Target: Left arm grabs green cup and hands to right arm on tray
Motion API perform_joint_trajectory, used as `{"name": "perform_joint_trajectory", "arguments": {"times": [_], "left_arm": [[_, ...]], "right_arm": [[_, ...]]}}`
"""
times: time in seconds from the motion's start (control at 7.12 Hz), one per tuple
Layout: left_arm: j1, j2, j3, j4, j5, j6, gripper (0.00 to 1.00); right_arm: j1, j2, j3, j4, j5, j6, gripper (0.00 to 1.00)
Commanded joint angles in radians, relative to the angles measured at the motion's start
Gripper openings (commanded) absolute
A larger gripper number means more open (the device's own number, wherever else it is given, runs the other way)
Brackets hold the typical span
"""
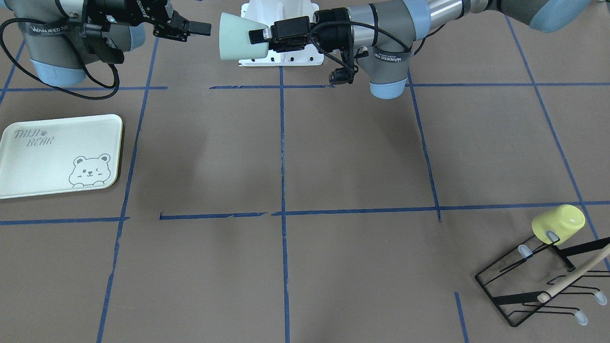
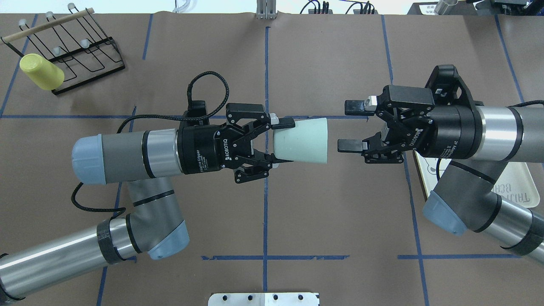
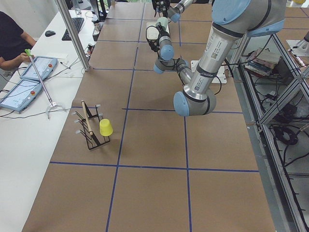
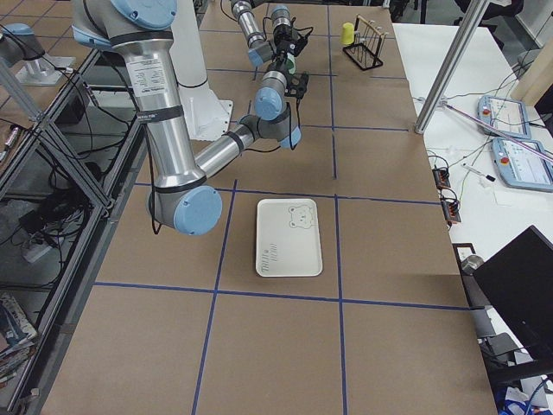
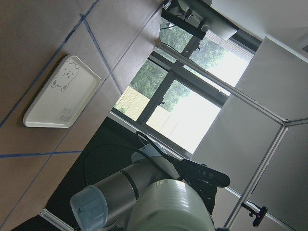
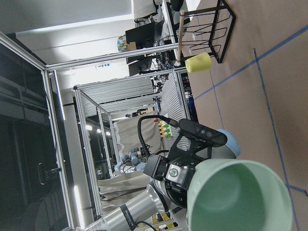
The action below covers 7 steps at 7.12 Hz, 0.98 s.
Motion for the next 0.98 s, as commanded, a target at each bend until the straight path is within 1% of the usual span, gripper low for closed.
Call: {"name": "perform_joint_trajectory", "arguments": {"times": [0.0, 0.42, 0.56, 0.84], "left_arm": [[0.012, -0.003, -0.002, 0.000, 0.000, 0.000, 0.05], [0.015, -0.012, -0.004, 0.000, 0.001, 0.002, 0.06], [0.020, -0.014, -0.004, 0.001, 0.001, 0.002, 0.06], [0.023, -0.021, 0.000, 0.001, 0.003, 0.003, 0.08]], "right_arm": [[-0.002, 0.009, -0.003, -0.001, -0.020, -0.002, 0.96], [-0.010, 0.010, -0.004, -0.001, -0.036, -0.006, 0.96], [-0.013, 0.013, -0.004, -0.003, -0.043, -0.006, 0.94], [-0.027, 0.015, -0.004, -0.001, -0.045, -0.008, 0.85]]}}
